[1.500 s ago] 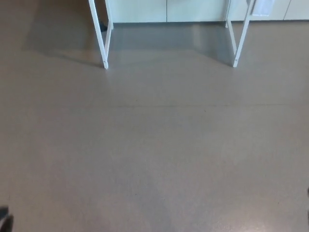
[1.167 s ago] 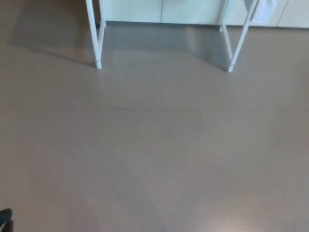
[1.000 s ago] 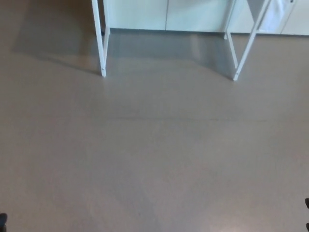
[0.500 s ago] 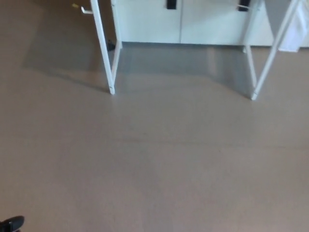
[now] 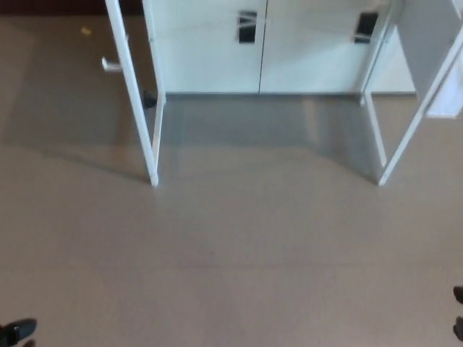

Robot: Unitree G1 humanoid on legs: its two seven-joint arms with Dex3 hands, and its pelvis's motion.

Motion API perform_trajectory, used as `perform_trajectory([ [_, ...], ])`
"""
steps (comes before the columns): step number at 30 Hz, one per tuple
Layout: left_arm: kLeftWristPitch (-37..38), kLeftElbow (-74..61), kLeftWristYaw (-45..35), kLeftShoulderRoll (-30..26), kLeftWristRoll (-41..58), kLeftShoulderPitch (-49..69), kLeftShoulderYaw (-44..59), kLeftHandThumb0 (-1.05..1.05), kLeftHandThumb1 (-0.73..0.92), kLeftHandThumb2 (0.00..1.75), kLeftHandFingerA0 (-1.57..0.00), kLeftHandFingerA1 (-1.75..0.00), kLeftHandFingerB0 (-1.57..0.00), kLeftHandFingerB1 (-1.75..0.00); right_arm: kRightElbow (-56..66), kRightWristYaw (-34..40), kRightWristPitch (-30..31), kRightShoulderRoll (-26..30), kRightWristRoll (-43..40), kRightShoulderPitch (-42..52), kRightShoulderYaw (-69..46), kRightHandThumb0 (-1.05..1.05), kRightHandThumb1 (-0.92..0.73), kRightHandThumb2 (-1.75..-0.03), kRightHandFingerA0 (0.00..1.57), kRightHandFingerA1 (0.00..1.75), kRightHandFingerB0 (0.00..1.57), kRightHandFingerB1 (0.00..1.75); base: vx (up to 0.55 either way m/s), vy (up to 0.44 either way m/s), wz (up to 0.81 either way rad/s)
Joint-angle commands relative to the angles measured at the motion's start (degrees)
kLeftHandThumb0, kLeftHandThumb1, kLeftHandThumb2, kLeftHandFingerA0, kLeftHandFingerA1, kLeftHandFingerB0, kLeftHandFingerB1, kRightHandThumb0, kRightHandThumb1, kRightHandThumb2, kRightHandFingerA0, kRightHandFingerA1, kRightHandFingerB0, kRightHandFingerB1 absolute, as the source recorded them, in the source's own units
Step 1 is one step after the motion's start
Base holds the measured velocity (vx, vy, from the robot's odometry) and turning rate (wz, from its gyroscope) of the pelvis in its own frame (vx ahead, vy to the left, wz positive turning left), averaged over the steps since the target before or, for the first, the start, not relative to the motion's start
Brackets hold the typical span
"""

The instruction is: The robot walk up to a desk on which a bottle is kept on the left hand side and a container is kept on the right hand side. The robot uses its left hand to pick up the bottle and places it in the container.

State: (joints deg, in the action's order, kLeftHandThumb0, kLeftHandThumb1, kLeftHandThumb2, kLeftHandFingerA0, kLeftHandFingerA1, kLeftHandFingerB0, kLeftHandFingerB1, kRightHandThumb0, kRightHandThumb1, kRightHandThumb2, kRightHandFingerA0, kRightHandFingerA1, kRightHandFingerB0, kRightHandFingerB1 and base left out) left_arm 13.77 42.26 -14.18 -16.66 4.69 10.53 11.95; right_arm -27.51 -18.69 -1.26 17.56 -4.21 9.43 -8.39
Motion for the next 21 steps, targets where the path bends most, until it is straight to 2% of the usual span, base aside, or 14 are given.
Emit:
perform_trajectory([
  [1, 1.41, 0.69, 0.81, -0.77, -1.14, 0.19, -0.39, -0.72, 0.79, 0.65, -0.53, -0.41, -0.47, -0.34, -0.57, 0.41, 0.79, 0.77, 0.55, -0.13, 0.12, -0.52, -0.83, -0.64, 0.18, 0.38, 0.14, 0.34, 0.35, 0.135, 0.05],
  [2, 1.41, 0.69, 0.81, -0.77, -1.14, 0.19, -0.39, -0.72, 0.79, 0.65, -0.53, -0.41, -0.47, -0.34, -0.57, 0.41, 0.79, 0.77, 0.55, -0.13, 0.12, -0.52, -0.83, -0.64, 0.18, 0.38, 0.14, 0.34, 0.35, 0.122, 0.10],
  [3, 1.72, 0.86, 1.03, -0.86, -1.38, 0.23, -0.65, -0.80, 0.66, 0.78, -0.51, -0.46, -0.44, -0.41, -0.40, 0.57, 1.37, 0.83, 0.59, -0.20, 0.29, -0.55, -0.81, -0.75, 0.17, 0.41, 0.14, 0.38, 0.42, 0.088, 0.12],
  [4, 1.72, 0.86, 1.03, -0.86, -1.38, 0.23, -0.65, -0.80, 0.66, 0.78, -0.51, -0.46, -0.44, -0.41, -0.40, 0.57, 1.37, 0.83, 0.59, -0.20, 0.29, -0.55, -0.81, -0.75, 0.17, 0.41, 0.14, 0.38, 0.42, 0.088, 0.15],
  [5, 1.85, 0.66, 1.23, -0.85, -1.51, 0.33, -0.78, -0.73, 0.79, 0.65, -0.55, -0.41, -0.48, -0.35, -0.49, 0.44, 1.61, 0.87, 0.50, -0.41, 0.33, -0.55, -0.80, -0.77, 0.16, 0.42, 0.13, 0.38, 0.39, 0.061, 0.18],
  [6, 1.71, 0.58, 1.29, -0.84, -1.51, 0.29, -0.83, -0.79, 0.66, 0.79, -0.53, -0.47, -0.45, -0.41, -0.59, 0.41, 1.58, 0.92, 0.58, -0.59, 0.41, -0.55, -0.80, -0.77, 0.17, 0.42, 0.14, 0.38, 0.43, -0.051, 0.24],
  [10, 1.62, 0.66, 1.53, -0.91, -1.39, 0.10, -0.96, -0.78, 0.66, 0.78, -0.55, -0.46, -0.47, -0.41, -1.08, 0.28, 1.40, 1.04, 0.70, -1.23, 0.68, -0.55, -0.80, -0.77, 0.16, 0.42, 0.14, 0.39, 0.50, -0.131, 0.18],
  [12, 1.75, 0.57, 1.42, -1.18, -1.60, 0.13, -1.23, -0.78, 0.67, 0.78, -0.54, -0.46, -0.46, -0.41, -1.44, 0.18, 1.04, 1.25, 0.95, -1.47, 0.99, -0.53, -0.83, -0.64, 0.18, 0.39, 0.14, 0.33, 0.51, -0.129, 0.74],
  [14, 1.73, 0.45, 1.73, -1.23, -1.70, 0.21, -1.33, -0.73, 0.78, 0.65, -0.61, -0.39, -0.51, -0.36, -1.55, 0.70, 1.14, 1.32, 1.44, -1.65, 1.31, -0.53, -0.83, -0.64, 0.21, 0.38, 0.17, 0.33, 0.50, -0.084, 0.07],
  [15, 1.73, 0.45, 1.73, -1.23, -1.70, 0.21, -1.33, -0.73, 0.78, 0.65, -0.61, -0.39, -0.51, -0.36, -1.55, 0.70, 1.14, 1.32, 1.44, -1.65, 1.31, -0.53, -0.83, -0.64, 0.21, 0.38, 0.17, 0.33, 0.48, -0.072, 0.03],
  [16, 1.73, 0.52, 1.78, -1.18, -1.64, 0.16, -1.33, -0.80, 0.66, 0.78, -0.57, -0.45, -0.47, -0.41, -1.35, 0.76, 1.42, 1.43, 1.61, -1.64, 1.44, -0.53, -0.83, -0.64, 0.21, 0.38, 0.17, 0.33, 0.48, -0.068, -0.02],
  [17, 1.66, 0.31, 1.72, -1.19, -1.54, 0.26, -1.29, -0.74, 0.77, 0.64, -0.61, -0.40, -0.53, -0.36, -1.19, 0.74, 1.47, 1.41, 1.60, -1.54, 1.47, -0.53, -0.83, -0.64, 0.21, 0.38, 0.17, 0.33, 0.38, -0.081, -0.08],
  [20, 1.86, 0.22, 1.05, -1.30, -1.35, 0.40, -1.19, -0.74, 0.78, 0.64, -0.59, -0.40, -0.52, -0.36, -1.30, 0.64, 1.25, 1.40, 1.56, -1.51, 1.47, -0.53, -0.83, -0.64, 0.21, 0.39, 0.17, 0.34, 0.43, -0.018, -0.22],
  [21, 2.01, 0.10, 1.05, -1.21, -1.35, 0.66, -1.17, -0.79, 0.66, 0.78, -0.57, -0.46, -0.47, -0.41, -0.88, 0.68, 1.49, 1.46, 1.66, -1.18, 1.50, -0.52, -0.83, -0.64, 0.20, 0.38, 0.17, 0.34, 0.45, 0.068, -0.33],
])
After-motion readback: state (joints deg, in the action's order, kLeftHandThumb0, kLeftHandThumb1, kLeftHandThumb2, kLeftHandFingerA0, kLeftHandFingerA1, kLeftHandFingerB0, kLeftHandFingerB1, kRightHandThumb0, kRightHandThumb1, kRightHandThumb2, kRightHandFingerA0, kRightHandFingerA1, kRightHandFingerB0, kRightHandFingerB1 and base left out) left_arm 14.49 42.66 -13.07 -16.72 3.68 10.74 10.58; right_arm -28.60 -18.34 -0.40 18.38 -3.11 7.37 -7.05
